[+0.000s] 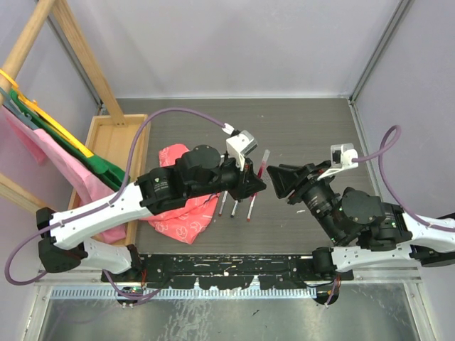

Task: Insert the pens into the pen caps
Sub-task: Press the pen cap onto the pen, then place the pen at the center of the board.

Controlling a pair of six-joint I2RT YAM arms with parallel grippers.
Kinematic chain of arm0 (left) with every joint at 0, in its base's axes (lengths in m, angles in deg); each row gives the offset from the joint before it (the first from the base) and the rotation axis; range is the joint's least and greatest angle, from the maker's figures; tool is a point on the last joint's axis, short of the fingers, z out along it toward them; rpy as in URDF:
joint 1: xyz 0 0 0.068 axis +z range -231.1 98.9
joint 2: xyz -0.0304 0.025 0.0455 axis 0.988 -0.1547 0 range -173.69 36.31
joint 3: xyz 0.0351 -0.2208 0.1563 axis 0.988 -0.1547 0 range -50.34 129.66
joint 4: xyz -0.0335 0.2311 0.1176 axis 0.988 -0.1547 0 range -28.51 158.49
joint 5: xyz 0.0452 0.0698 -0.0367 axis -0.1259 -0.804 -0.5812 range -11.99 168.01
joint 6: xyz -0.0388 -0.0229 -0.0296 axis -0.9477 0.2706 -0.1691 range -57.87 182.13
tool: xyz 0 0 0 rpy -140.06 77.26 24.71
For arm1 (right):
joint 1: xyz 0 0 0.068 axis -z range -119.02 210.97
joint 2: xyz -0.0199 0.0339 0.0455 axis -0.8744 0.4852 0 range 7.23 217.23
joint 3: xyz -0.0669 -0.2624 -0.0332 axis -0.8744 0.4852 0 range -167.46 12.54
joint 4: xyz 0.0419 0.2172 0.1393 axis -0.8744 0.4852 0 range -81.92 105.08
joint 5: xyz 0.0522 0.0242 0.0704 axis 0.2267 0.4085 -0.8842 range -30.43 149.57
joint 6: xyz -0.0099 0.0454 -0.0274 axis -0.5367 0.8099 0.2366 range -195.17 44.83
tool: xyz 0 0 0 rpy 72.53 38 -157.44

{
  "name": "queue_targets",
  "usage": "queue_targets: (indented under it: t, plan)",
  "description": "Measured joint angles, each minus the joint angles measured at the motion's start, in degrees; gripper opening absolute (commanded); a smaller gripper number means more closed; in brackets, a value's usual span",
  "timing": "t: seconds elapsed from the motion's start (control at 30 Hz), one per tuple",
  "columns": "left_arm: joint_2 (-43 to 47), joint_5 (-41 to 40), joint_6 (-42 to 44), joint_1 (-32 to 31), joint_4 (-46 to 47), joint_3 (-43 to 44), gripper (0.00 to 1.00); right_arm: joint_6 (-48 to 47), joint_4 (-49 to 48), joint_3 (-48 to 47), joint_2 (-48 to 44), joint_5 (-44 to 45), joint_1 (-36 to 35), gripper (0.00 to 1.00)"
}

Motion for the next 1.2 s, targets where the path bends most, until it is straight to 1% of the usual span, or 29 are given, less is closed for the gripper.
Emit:
queue_targets:
  t: [0.13,0.27,0.37,0.47,0.57,0.6,0.67,0.77,0.83,1.07,1.1,1.13,1.2]
  plan:
    - [1.03,-3.80,-1.09,0.00,-0.11,-3.82,0.00,-1.14,0.74,1.49,-3.32,0.57,0.00,0.46]
    - [2.23,-10.71,-2.34,0.00,-1.97,-7.50,0.00,0.20,4.70,2.80,-5.42,1.99,0.00,0.48]
    - [3.21,-15.10,-3.63,0.00,-2.45,-11.76,0.00,2.80,9.75,2.69,-3.67,3.02,0.00,0.49]
    - [4.04,-18.12,-4.96,0.07,-2.56,-16.96,0.00,4.63,14.12,2.54,0.50,3.63,0.13,0.50]
    - [4.09,-20.52,-6.27,0.04,-3.15,-19.74,0.00,5.79,16.76,2.64,4.15,3.28,2.58,0.51]
    - [4.09,-21.20,-6.64,0.04,-3.28,-20.17,0.00,5.79,16.94,3.04,5.25,2.32,4.83,0.52]
    - [4.09,-22.01,-7.15,0.07,-3.30,-20.28,0.00,5.20,16.44,4.59,5.88,-1.77,11.50,0.53]
    - [4.04,-22.43,-7.96,0.07,-3.06,-20.28,0.00,3.32,14.14,8.28,4.83,-10.25,23.82,0.60]
    - [3.78,-22.43,-8.35,0.07,-2.99,-20.26,0.00,2.32,12.94,10.40,4.46,-16.17,30.88,0.61]
    - [-2.21,-22.77,-11.85,0.07,-2.54,-19.96,0.00,0.72,8.87,17.25,3.04,-34.71,49.83,0.64]
    - [-3.23,-22.73,-12.39,0.07,-2.45,-19.93,0.00,0.63,8.59,18.45,2.29,-37.22,52.37,0.67]
    - [-4.22,-22.69,-12.70,0.07,-2.34,-19.91,0.00,0.57,8.24,19.58,1.60,-39.85,54.86,0.72]
    - [-6.27,-22.47,-13.22,0.07,-2.16,-19.54,0.00,0.48,7.67,21.75,0.37,-44.68,59.47,0.77]
